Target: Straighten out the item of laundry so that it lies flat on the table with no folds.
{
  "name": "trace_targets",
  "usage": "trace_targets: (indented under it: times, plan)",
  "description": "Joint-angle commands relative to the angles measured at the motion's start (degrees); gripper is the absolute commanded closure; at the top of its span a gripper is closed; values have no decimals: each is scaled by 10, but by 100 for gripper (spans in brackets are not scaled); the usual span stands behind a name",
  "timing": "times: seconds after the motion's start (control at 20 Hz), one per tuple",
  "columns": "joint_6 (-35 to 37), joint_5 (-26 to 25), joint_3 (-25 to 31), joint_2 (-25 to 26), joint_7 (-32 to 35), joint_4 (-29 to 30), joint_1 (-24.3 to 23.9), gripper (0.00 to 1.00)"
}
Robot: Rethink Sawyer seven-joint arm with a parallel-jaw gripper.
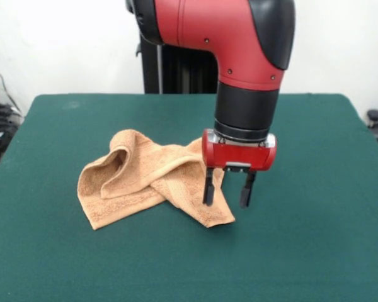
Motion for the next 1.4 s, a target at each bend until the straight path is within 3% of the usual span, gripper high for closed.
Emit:
trace_targets:
  times: [0.05,0.9,1.4]
  plan:
    - [-18,5,55,59,106,25,20,0]
    - [-57,5,59,100,106,9,20,0]
    - [-62,0,66,88,103,21,5,0]
